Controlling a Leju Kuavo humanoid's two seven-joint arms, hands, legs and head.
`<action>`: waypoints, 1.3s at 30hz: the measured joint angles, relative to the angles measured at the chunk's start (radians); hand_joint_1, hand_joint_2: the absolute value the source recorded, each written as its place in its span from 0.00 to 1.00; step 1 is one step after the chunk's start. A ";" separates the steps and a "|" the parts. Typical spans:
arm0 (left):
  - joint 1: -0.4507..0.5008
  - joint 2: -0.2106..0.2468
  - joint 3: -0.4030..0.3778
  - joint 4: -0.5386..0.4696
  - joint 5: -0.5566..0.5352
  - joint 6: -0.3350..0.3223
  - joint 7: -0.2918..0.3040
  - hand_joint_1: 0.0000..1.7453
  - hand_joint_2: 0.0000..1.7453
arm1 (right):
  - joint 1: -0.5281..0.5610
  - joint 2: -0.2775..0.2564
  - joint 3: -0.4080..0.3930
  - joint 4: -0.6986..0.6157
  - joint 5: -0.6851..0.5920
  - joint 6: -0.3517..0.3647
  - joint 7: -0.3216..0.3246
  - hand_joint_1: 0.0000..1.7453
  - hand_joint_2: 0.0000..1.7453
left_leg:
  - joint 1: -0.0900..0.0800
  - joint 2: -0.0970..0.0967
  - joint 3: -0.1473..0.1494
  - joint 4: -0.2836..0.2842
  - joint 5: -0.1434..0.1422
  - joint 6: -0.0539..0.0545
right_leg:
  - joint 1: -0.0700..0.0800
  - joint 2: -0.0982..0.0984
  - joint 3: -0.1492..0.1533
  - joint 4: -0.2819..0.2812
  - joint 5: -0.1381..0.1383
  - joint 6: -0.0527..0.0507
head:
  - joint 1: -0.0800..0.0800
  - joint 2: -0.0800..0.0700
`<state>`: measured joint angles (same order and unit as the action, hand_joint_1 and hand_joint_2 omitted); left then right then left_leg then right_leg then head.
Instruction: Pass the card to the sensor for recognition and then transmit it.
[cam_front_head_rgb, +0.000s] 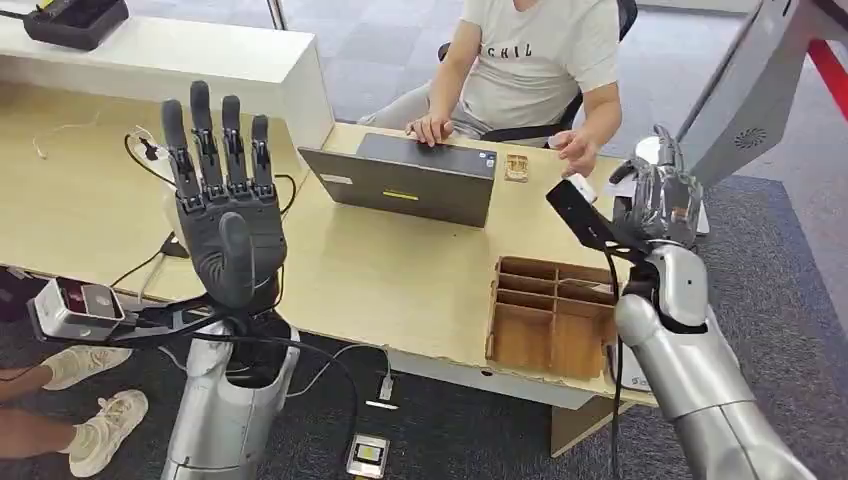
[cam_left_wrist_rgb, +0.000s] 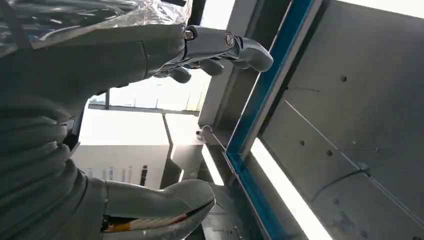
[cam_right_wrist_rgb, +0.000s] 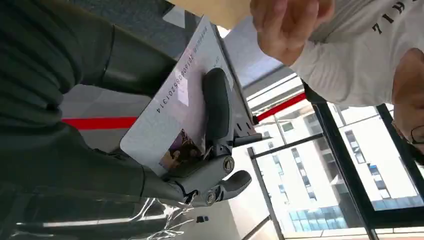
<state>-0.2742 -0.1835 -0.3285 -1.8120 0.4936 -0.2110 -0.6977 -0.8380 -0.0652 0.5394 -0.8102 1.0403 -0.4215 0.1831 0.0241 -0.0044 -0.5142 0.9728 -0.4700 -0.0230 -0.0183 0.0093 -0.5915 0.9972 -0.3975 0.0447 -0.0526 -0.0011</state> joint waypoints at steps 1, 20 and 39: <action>-0.002 -0.002 0.000 0.002 0.000 -0.003 0.000 0.00 1.00 | -0.006 0.006 0.005 0.014 0.002 0.002 0.002 1.00 1.00 | 0.000 0.000 0.000 0.000 0.000 0.000 | 0.000 0.000 0.000 0.000 0.000 0.000 | 0.000 0.000; -0.013 -0.008 0.001 0.035 0.007 -0.009 0.000 0.00 1.00 | -0.085 0.090 0.074 0.217 0.013 0.010 -0.002 1.00 1.00 | 0.000 0.000 0.000 0.000 0.000 0.000 | 0.000 0.000 0.000 0.000 0.000 0.000 | 0.000 0.000; -0.012 -0.005 0.004 0.035 0.013 0.031 0.000 0.00 1.00 | -0.097 0.114 0.110 0.295 0.019 0.020 -0.002 0.00 1.00 | 0.000 0.000 0.000 0.000 0.000 0.000 | 0.000 0.000 0.000 0.000 0.000 0.000 | 0.000 0.000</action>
<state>-0.2861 -0.1881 -0.3243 -1.7765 0.5066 -0.1805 -0.6977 -0.9353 0.0488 0.6497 -0.5154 1.0594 -0.4017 0.1808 0.0242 -0.0044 -0.5139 0.9729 -0.4700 -0.0231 -0.0181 0.0095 -0.5918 0.9972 -0.3975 0.0446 -0.0526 -0.0011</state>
